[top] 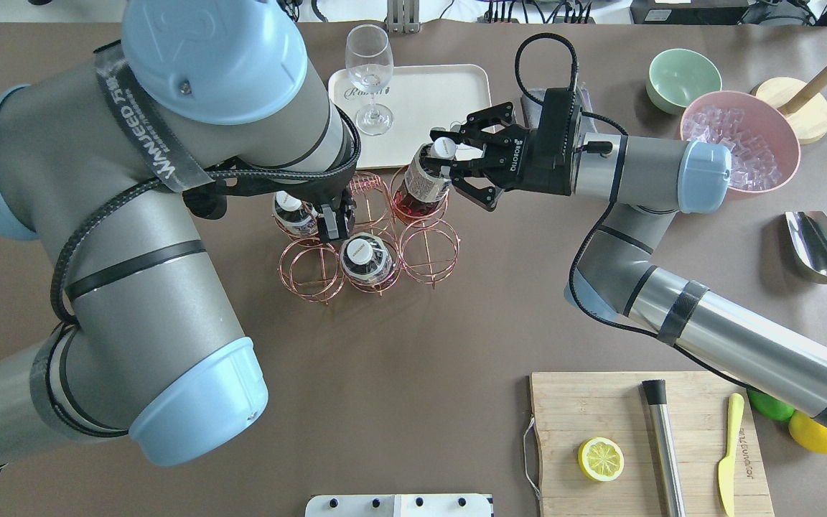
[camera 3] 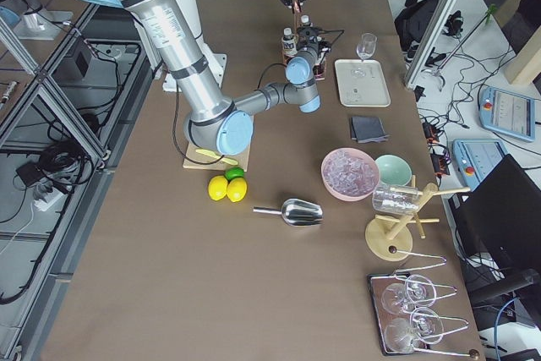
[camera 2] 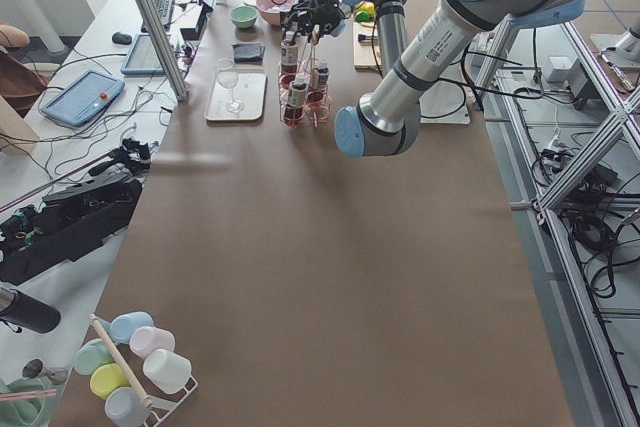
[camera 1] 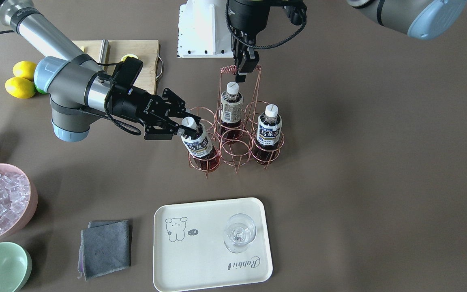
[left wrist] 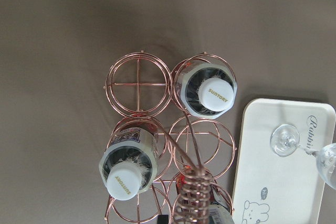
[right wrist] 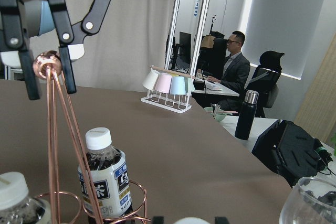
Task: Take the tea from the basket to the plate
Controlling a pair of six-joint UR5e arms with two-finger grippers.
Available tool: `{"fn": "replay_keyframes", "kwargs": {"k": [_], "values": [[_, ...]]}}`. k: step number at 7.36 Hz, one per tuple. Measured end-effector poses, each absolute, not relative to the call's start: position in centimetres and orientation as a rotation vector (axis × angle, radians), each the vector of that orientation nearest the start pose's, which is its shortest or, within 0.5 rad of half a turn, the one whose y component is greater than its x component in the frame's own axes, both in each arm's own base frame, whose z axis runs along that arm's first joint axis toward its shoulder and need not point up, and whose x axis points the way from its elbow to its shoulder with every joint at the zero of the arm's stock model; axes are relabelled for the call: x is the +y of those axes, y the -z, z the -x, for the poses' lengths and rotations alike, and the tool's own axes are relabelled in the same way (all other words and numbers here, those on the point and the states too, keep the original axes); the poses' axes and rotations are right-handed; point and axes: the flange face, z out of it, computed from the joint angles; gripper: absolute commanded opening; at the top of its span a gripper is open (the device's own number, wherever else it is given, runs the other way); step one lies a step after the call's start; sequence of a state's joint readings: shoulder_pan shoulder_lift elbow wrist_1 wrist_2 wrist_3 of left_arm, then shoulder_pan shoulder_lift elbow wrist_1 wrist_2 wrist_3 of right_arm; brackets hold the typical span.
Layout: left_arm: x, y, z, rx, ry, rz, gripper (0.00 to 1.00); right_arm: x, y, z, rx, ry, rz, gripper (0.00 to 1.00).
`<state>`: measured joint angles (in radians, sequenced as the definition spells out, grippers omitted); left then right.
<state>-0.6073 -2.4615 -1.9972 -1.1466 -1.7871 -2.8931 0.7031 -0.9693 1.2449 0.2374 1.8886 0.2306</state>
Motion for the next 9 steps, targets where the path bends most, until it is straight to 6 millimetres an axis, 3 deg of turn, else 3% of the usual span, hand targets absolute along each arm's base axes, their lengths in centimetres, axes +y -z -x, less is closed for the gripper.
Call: {"fn": "replay_keyframes", "kwargs": {"k": [5,7,9], "values": [[-41.6,-3.3,-40.2,0.870,1.683,0.571,0.00,-51.3,-21.7,38.6,-1.345,0.682,-1.656,0.00],[-41.5,-3.3,-40.0,0.870,1.684,0.571,0.00,-52.2,-18.4,34.9,-1.374,0.641,-1.630,0.00],[-41.6,-3.2,-39.8,0.872,1.687,0.570,0.00,-54.4,-15.9,29.4,-1.370,0.573,-1.609,0.00]]}}
